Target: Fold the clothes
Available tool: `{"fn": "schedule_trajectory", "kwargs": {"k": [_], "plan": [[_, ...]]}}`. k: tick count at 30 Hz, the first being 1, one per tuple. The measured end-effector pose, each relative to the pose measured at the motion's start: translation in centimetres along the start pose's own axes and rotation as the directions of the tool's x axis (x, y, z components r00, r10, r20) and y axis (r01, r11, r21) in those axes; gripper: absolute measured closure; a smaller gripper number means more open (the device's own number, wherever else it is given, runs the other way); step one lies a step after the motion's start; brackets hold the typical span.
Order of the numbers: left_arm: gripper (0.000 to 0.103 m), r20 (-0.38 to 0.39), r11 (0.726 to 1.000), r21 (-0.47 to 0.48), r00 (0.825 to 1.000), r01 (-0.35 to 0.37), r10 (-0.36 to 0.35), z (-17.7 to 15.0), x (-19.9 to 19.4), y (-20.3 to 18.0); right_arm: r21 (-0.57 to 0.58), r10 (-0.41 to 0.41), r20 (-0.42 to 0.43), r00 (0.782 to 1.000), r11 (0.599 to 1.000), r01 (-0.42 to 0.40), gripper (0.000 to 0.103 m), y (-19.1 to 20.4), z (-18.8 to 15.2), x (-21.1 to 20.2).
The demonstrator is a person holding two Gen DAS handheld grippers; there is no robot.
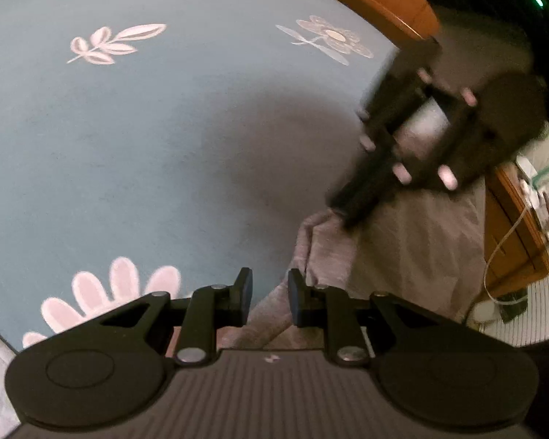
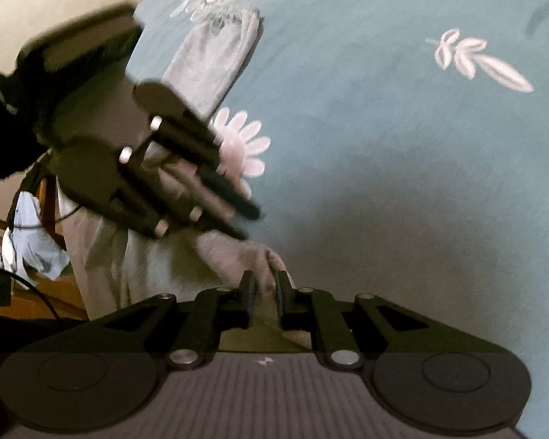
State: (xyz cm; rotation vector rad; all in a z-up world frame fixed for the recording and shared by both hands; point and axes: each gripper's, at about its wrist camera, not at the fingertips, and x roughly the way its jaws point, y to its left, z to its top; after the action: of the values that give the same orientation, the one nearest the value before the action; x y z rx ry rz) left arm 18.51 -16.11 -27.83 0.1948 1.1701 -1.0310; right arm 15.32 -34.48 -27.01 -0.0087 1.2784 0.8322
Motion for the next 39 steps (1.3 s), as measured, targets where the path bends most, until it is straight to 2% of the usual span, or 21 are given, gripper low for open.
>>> {"fn": "schedule_trajectory", "kwargs": {"k": [5, 9, 14, 20, 23, 26, 30, 33, 36, 39], "plan": [[0.084, 0.033, 0.997, 0.055, 0.998, -0.054, 0.053, -0.7, -1.4, -1.0, -0.024, -0.005, 0.049, 0.999, 1.0, 0.006, 0.089, -0.2, 2.1, -0.2], [0.084, 0.045, 0.996, 0.06, 0.997, -0.063, 0.06, -0.9, -1.3, -1.5, -0.11, 0.014, -0.03, 0.999, 0.994, -0.017, 0.089, 0.8, 2.6, 1.1], [0.084, 0.057, 0.994, 0.063, 0.995, -0.089, 0.085, -0.9, -1.5, -2.1, -0.186, 0.009, -0.138, 0.99, 0.982, -0.035, 0.089, 1.6, 1.4, 1.3], [0.084, 0.043, 0.994, 0.076, 0.996, -0.083, 0.079, -0.7, -0.7, -3.1, -0.2, 0.017, -0.167, 0.986, 0.979, -0.05, 0.087, 1.8, 1.4, 1.0], [0.084, 0.046, 0.989, 0.112, 0.995, -0.093, 0.088, -0.9, -0.7, -3.6, -0.216, 0.008, -0.144, 0.99, 0.976, -0.039, 0.087, 2.3, 1.9, 0.9], [0.084, 0.043, 0.989, 0.12, 0.996, -0.086, 0.081, -0.9, -0.7, -3.9, -0.171, 0.029, -0.089, 0.996, 0.984, -0.044, 0.087, 1.9, 2.7, 0.6], [0.084, 0.043, 0.988, 0.123, 0.996, -0.088, 0.083, -1.4, -0.8, -4.4, -0.066, 0.094, -0.142, 0.985, 0.992, -0.104, 0.087, 1.1, 3.5, 2.5], [0.084, 0.051, 0.99, 0.12, 0.996, -0.079, 0.073, -1.6, -1.1, -4.5, -0.063, 0.053, -0.202, 0.978, 0.996, -0.067, 0.087, 0.8, 2.8, 3.4], [0.084, 0.046, 0.988, 0.134, 0.996, -0.08, 0.075, -1.7, -0.7, -4.6, -0.001, -0.02, -0.198, 0.98, 1.0, 0.02, 0.087, -0.2, 2.6, 3.5], [0.084, 0.044, 0.986, 0.145, 0.996, -0.08, 0.074, -1.8, -0.7, -4.8, -0.006, -0.015, -0.188, 0.982, 1.0, 0.014, 0.087, 0.2, 3.0, 3.3]]}}
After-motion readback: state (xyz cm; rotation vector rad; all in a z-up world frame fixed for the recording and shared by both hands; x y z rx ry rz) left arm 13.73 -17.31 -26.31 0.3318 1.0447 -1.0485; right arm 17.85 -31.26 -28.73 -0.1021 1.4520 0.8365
